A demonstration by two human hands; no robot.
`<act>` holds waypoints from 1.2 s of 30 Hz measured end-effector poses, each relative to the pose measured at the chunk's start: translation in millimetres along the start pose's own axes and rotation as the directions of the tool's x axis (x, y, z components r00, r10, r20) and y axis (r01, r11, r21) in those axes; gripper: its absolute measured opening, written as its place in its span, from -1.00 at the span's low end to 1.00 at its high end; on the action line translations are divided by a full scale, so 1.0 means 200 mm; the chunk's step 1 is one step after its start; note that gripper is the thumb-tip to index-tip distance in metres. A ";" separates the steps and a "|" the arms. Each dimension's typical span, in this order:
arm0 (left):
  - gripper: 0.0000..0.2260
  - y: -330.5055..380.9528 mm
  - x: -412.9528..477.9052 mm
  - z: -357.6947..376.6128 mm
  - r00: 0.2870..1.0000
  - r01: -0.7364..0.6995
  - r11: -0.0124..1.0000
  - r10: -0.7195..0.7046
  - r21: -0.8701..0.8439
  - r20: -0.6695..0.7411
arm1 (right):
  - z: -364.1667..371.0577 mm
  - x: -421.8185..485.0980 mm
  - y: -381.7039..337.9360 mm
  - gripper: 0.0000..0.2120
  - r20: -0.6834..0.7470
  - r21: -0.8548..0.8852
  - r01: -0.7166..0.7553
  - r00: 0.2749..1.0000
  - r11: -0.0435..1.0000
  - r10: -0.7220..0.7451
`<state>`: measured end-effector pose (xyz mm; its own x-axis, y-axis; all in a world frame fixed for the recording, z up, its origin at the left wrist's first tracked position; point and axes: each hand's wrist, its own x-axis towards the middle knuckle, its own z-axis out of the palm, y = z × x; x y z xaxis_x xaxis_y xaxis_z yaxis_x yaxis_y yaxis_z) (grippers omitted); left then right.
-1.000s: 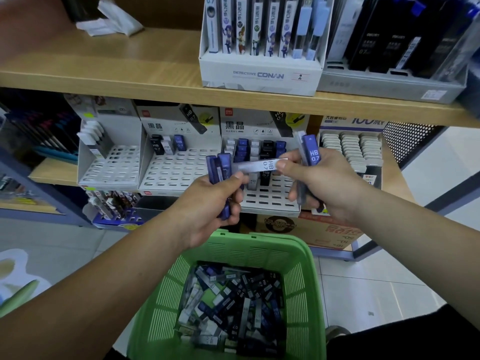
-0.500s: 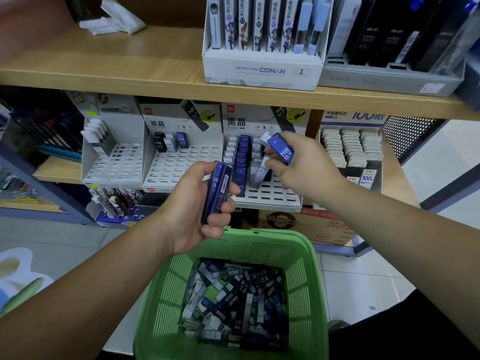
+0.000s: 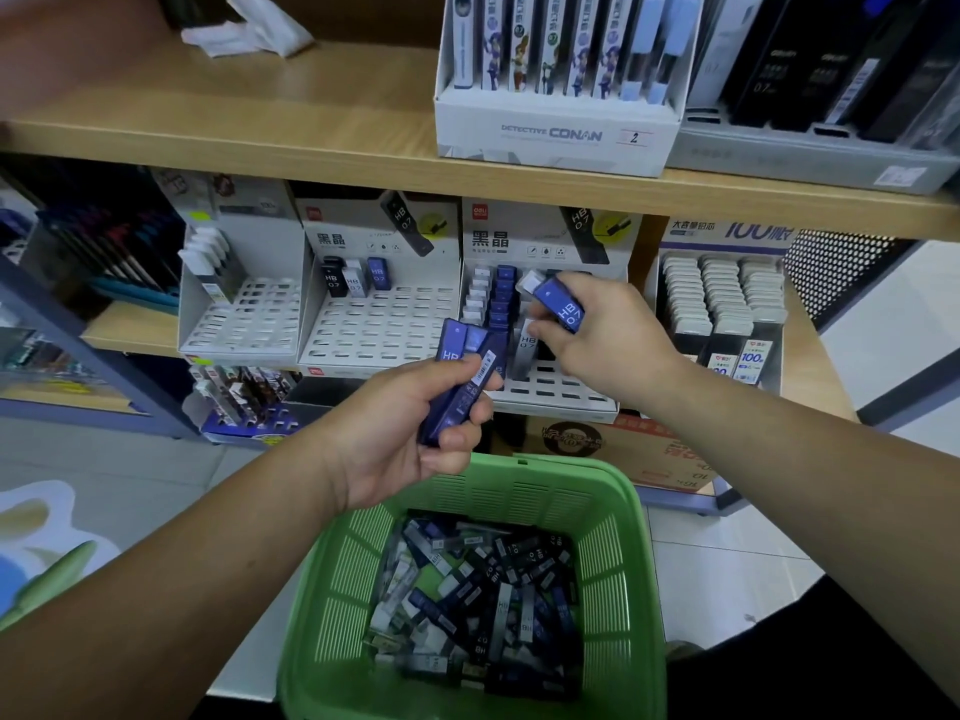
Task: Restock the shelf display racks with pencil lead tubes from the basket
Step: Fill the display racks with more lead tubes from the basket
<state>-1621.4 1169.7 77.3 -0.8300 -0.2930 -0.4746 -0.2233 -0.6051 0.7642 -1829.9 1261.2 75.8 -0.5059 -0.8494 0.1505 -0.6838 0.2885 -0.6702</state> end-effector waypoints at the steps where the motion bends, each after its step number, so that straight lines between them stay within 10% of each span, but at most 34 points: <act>1: -0.70 0.00 0.00 0.00 1.000 -0.005 1.000 0.005 0.003 0.000 | 0.00 0.00 0.00 -0.89 0.007 -0.011 0.001 1.000 1.000 -0.001; 14: -0.71 -0.02 0.02 0.01 0.996 -0.059 0.993 0.066 0.098 -0.066 | -0.01 -0.01 -0.03 -0.91 0.133 -0.218 0.002 0.991 0.976 0.028; 18: -0.67 -0.01 0.02 0.03 0.995 -0.053 0.995 0.060 0.090 -0.075 | -0.02 0.00 -0.04 -0.96 0.133 0.060 -0.145 0.982 0.988 0.136; 22: -0.69 0.00 0.04 0.05 0.995 -0.050 0.995 0.057 0.090 -0.083 | -0.11 0.01 -0.10 -0.91 0.102 0.540 -0.326 0.940 0.776 0.324; 36: -0.75 -0.08 0.19 0.29 0.989 -0.107 0.962 0.129 0.253 -0.073 | -0.20 -0.15 -0.07 -0.88 0.429 0.775 -0.497 0.867 0.390 0.253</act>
<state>-1679.5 1211.0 73.1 -0.8125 -0.4216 -0.4026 -0.2555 -0.3631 0.8960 -1826.3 1299.9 108.5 -0.3862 -0.8531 -0.3508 0.3921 0.1925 -0.8996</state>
